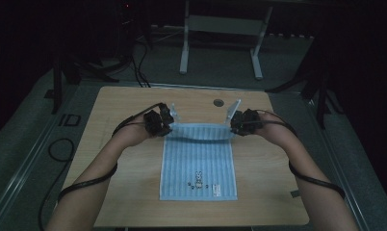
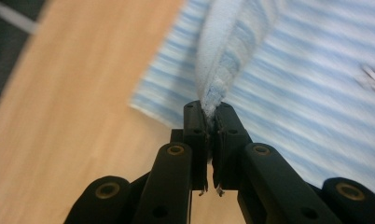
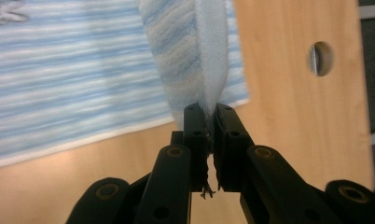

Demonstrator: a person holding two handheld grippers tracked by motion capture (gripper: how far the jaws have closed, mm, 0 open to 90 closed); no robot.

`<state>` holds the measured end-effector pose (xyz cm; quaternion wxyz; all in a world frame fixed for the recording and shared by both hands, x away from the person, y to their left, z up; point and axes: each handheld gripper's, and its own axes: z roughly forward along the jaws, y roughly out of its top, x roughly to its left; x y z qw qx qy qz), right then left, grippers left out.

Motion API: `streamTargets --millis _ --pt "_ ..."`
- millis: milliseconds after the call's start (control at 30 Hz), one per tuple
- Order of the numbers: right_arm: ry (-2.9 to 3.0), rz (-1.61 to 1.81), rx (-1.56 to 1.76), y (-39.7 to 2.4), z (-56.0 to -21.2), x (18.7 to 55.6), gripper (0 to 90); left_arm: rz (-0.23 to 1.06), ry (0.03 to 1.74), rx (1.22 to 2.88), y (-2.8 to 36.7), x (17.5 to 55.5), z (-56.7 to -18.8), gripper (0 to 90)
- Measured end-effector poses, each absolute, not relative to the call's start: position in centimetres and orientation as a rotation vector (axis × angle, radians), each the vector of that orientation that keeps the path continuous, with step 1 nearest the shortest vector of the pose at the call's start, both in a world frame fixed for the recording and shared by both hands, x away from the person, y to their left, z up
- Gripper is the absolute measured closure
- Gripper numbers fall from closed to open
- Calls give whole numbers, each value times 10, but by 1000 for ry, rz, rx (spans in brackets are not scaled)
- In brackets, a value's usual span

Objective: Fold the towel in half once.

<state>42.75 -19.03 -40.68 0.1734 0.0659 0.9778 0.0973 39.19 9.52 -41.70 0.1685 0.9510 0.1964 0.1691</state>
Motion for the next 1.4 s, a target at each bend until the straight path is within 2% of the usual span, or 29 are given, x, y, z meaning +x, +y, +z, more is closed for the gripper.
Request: streamTargets --millis 300,467,700,733,767,800,967,1133,1333,1400 --pt "2845 355 123 -202 -414 359 842 372 425 2712 101 337 -419 857" --pt "2906 363 78 -207 -427 329 839 339 349 2755 98 303 -432 855" --pt "2967 369 57 -207 -452 297 833 276 331 2818 91 276 -461 854" --pt "2981 389 69 -208 -455 295 818 225 320 2816 90 273 -465 845" --pt "3003 386 63 -208 -459 292 759 189 309 2813 90 270 -468 823" --pt "3015 379 30 -209 -461 289 683 185 308 2819 91 268 -469 762" --pt "3038 464 61 -220 -450 291 624 192 359 2799 104 274 -464 624" --pt "2980 501 139 -224 -442 309 602 191 415 2822 106 288 -471 609" --pt "2972 496 165 -220 -447 332 591 164 494 2803 108 307 -481 524" --pt "2976 465 179 -218 -451 347 582 195 535 2823 110 317 -485 506"
